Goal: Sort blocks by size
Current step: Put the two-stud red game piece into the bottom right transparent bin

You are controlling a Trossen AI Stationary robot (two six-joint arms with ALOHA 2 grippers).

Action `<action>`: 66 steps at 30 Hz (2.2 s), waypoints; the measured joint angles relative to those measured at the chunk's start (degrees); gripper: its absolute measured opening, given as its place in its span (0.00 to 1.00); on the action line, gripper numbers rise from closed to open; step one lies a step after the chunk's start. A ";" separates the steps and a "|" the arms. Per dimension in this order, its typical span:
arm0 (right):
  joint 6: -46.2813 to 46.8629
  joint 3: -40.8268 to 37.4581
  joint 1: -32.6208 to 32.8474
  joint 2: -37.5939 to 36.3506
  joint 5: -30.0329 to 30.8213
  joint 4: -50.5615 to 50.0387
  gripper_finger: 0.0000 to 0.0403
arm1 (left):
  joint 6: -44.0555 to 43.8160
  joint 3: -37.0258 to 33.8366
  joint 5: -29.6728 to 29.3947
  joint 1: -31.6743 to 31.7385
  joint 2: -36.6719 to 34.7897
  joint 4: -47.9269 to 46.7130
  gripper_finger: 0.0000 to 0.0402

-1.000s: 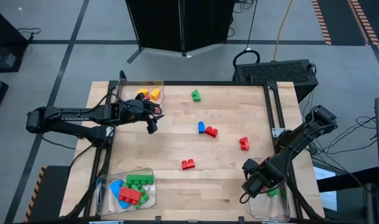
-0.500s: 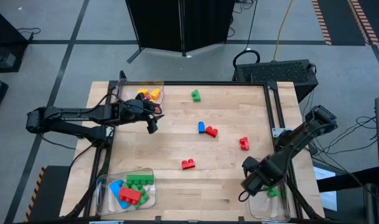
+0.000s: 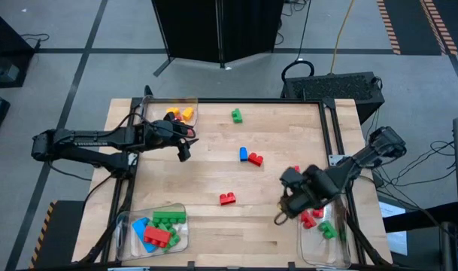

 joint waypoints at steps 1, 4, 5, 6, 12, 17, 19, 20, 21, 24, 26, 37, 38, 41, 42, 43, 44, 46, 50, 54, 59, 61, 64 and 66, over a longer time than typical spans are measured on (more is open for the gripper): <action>-1.51 0.00 -1.28 0.04 0.62 -0.04 0.75 | 0.00 0.00 0.00 0.00 0.00 -0.02 0.62; -2.17 -0.02 -5.63 0.03 3.88 -0.40 0.75 | 0.00 0.00 0.00 0.00 0.00 -0.03 0.62; -1.90 -0.06 -7.23 0.03 4.49 -0.74 0.75 | 0.00 0.00 0.00 0.00 0.00 -0.04 0.62; -1.75 -0.28 -8.79 0.04 4.56 -0.96 0.75 | 0.00 0.00 0.00 0.01 0.00 -0.05 0.62; -1.22 -5.65 -17.47 0.02 1.96 -1.01 0.74 | 0.02 0.00 0.00 0.00 0.00 -0.33 0.62; -2.11 -12.76 -23.07 0.06 -4.27 0.06 0.74 | 0.19 0.00 0.01 0.00 0.00 -0.77 0.62; -3.36 -15.42 -24.65 0.06 -6.11 1.26 0.74 | 0.81 0.00 0.02 0.00 0.00 -0.74 0.62; -4.21 -16.69 -25.33 0.06 -6.94 2.36 0.74 | 1.33 0.00 0.00 0.00 0.00 -0.72 0.62; -4.94 -17.97 -26.02 0.06 -7.69 3.95 0.74 | 1.51 0.00 0.01 0.01 0.00 -0.73 0.62; -6.66 -21.88 -28.07 0.06 -9.95 9.82 0.74 | 1.53 0.00 0.02 0.01 0.00 -0.68 0.62; -8.02 -24.32 -29.48 0.06 -11.71 13.82 0.74 | 1.53 0.00 0.02 0.01 0.00 -0.66 0.62; -7.87 -31.10 -33.30 0.08 -13.57 19.19 0.74 | 1.55 0.00 0.01 0.00 0.00 -0.60 0.62; -7.86 -31.71 -33.30 0.08 -13.68 20.70 0.74 | 1.55 0.00 0.02 0.01 0.00 -0.59 0.62; -6.99 -33.56 -33.30 0.08 -15.30 25.38 0.74 | 1.57 0.00 0.02 0.00 0.00 -0.59 0.62; -6.28 -34.05 -33.28 0.08 -15.49 25.95 0.74 | 1.57 0.00 0.00 0.00 0.00 -0.59 0.62; -5.51 -34.51 -33.26 0.08 -15.48 26.44 0.74 | 1.57 0.00 0.02 0.00 0.00 -0.59 0.62; -4.86 -34.87 -33.26 0.08 -15.49 26.66 0.74 | 1.57 0.00 0.02 0.00 0.00 -0.59 0.62; -4.19 -35.43 -33.26 0.08 -15.25 26.91 0.74 | 1.57 0.00 0.02 0.00 0.00 -0.59 0.62; -4.50 -35.60 -33.26 0.08 -14.98 27.06 0.74 | 1.57 0.00 0.02 0.00 0.00 -0.59 0.62; -5.69 -35.60 -33.26 0.08 -14.97 27.81 0.72 | 1.57 0.00 0.02 0.01 0.00 -0.59 0.62; -4.91 -35.60 -33.26 0.08 -14.95 28.09 0.57 | 1.57 0.00 0.02 0.00 0.00 -0.59 0.62; -4.65 -35.60 -33.26 0.08 -14.95 28.09 0.50 | 1.57 0.00 0.02 0.00 0.00 -0.59 0.62; -4.55 -35.58 -33.26 0.05 -14.99 28.11 0.40 | 1.58 0.00 0.01 0.00 0.00 -0.59 0.62; -4.60 -35.46 -33.26 -0.01 -14.98 28.09 0.37 | 1.60 0.00 0.00 0.00 0.00 -0.57 0.62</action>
